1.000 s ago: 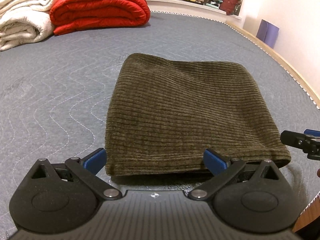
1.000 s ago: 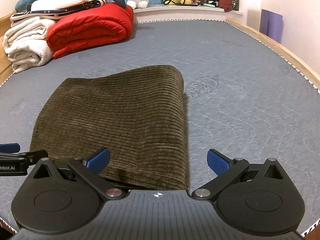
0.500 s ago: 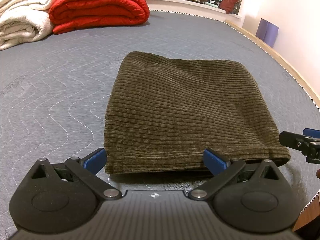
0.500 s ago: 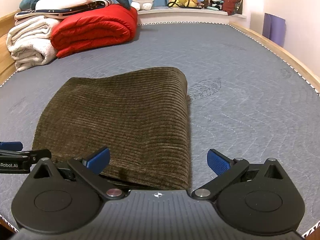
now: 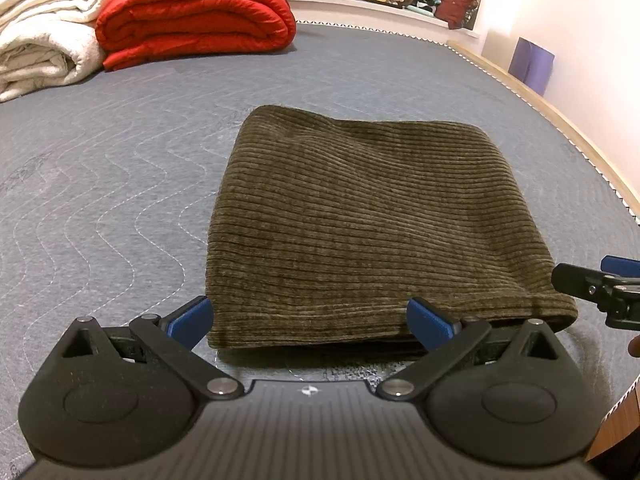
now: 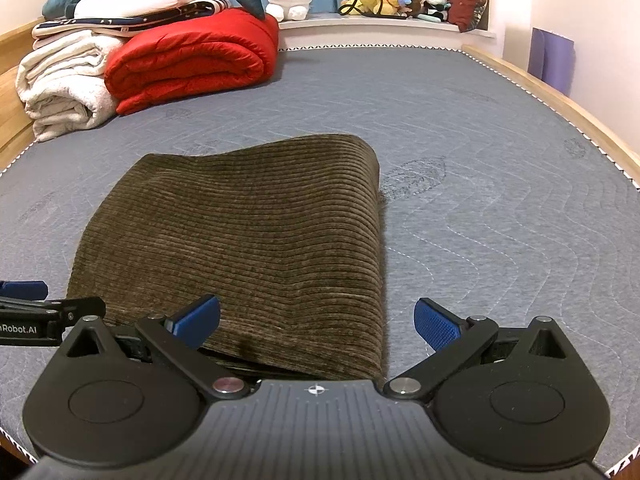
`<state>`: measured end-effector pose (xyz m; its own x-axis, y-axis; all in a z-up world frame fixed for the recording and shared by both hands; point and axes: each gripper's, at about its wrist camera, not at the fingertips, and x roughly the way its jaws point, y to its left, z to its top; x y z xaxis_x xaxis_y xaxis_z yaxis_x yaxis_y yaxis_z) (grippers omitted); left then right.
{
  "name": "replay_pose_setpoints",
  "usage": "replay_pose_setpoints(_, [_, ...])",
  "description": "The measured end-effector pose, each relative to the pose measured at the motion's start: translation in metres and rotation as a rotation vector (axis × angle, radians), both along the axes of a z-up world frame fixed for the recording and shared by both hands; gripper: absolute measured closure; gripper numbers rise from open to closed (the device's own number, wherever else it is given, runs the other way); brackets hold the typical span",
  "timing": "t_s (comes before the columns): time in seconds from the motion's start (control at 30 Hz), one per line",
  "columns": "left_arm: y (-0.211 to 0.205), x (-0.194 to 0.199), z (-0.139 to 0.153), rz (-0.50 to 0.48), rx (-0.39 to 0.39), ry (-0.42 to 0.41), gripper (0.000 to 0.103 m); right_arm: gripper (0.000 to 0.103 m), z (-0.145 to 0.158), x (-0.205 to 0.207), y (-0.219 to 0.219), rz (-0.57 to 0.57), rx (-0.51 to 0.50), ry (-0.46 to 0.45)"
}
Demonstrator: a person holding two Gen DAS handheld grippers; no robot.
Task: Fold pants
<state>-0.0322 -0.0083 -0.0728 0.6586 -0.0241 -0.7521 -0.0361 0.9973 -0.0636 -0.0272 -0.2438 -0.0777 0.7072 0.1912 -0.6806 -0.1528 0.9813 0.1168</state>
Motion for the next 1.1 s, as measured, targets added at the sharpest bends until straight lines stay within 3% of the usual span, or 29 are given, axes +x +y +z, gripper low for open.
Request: replay_pose_setpoints(1.1, [-0.0017,-0.0018,0.0004,-0.022,0.014,-0.023,0.000,0.001,-0.0012,-0.0008,0.0006,0.001,0.005,0.000])
